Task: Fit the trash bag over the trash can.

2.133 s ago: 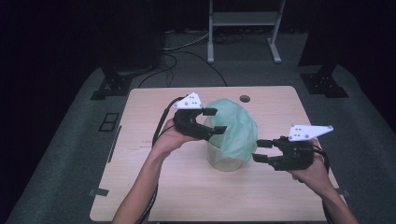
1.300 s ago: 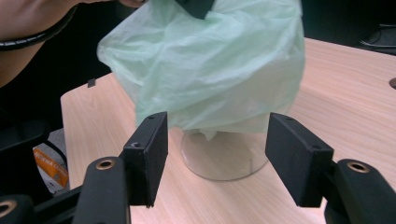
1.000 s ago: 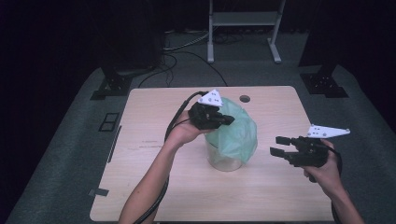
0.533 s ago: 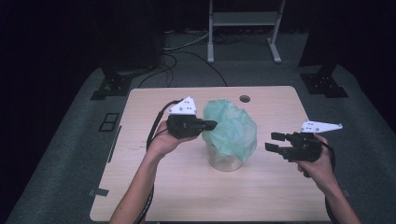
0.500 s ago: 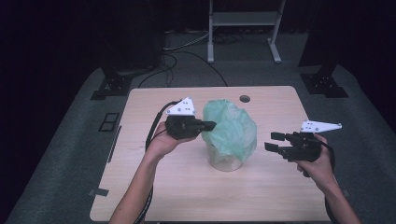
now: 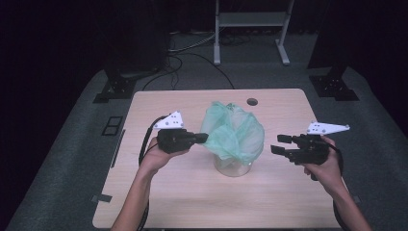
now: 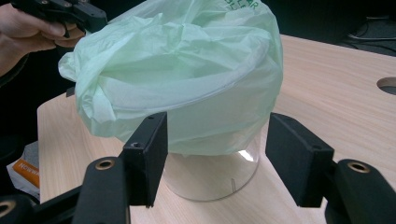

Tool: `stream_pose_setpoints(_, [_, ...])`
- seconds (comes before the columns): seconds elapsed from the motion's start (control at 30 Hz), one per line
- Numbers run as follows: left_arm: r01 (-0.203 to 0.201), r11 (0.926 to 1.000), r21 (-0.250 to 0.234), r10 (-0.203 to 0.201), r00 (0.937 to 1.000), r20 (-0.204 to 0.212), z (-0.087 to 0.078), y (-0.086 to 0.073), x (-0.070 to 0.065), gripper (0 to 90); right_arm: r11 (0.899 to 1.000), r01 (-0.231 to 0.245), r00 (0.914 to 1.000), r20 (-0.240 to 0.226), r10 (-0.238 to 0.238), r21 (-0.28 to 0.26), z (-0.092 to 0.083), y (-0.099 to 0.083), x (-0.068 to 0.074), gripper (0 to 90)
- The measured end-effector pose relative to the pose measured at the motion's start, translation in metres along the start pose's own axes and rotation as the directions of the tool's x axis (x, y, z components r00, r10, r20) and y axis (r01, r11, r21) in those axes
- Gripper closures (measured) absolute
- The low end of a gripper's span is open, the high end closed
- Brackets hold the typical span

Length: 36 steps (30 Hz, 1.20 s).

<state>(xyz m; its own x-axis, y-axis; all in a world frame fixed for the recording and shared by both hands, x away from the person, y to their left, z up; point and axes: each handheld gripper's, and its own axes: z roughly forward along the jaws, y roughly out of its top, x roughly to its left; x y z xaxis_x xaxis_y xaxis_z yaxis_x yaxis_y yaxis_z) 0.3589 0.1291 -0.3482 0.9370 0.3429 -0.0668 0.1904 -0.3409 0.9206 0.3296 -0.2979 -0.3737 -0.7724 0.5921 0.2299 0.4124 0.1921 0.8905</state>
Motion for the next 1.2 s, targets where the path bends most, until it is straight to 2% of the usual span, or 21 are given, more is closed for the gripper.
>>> stream_pose_setpoints(0.3, [0.029, 0.9996, -0.001, -0.029, 0.9995, 0.015, 0.003, -0.015, 0.001, 90.0, 1.000, 0.011, 0.9999, -0.012, -0.011, 0.009, 0.007, 0.004, 0.002, 38.1])
stream_pose_setpoints(0.4, [0.049, 0.9988, 0.000, -0.049, 0.9985, 0.026, 0.007, -0.024, 0.002, 90.0, 1.000, 0.021, 0.9996, -0.018, -0.021, 0.015, 0.012, 0.006, 0.005, 37.7])
stream_pose_setpoints(0.67, [0.071, 0.9974, 0.006, -0.071, 0.9964, 0.045, 0.016, -0.037, 0.003, 90.0, 0.999, 0.029, 0.9994, -0.018, -0.028, 0.023, 0.014, 0.008, 0.007, 37.7])
stream_pose_setpoints(0.93, [0.087, 0.9960, 0.019, -0.088, 0.9949, 0.048, 0.020, -0.040, 0.005, 89.7, 0.999, 0.032, 0.9994, -0.015, -0.032, 0.016, 0.012, 0.009, 0.008, 37.7])
stream_pose_setpoints(1.07, [0.085, 0.9959, 0.031, -0.087, 0.9951, 0.048, 0.013, -0.037, 0.006, 76.5, 0.999, 0.035, 0.9993, -0.013, -0.034, 0.016, 0.011, 0.009, 0.008, 37.7])
stream_pose_setpoints(1.2, [0.097, 0.9953, 0.005, -0.097, 0.9947, 0.036, 0.000, -0.032, 0.011, 65.2, 0.999, 0.032, 0.9994, -0.010, -0.032, 0.013, 0.009, 0.009, 0.007, 37.7])
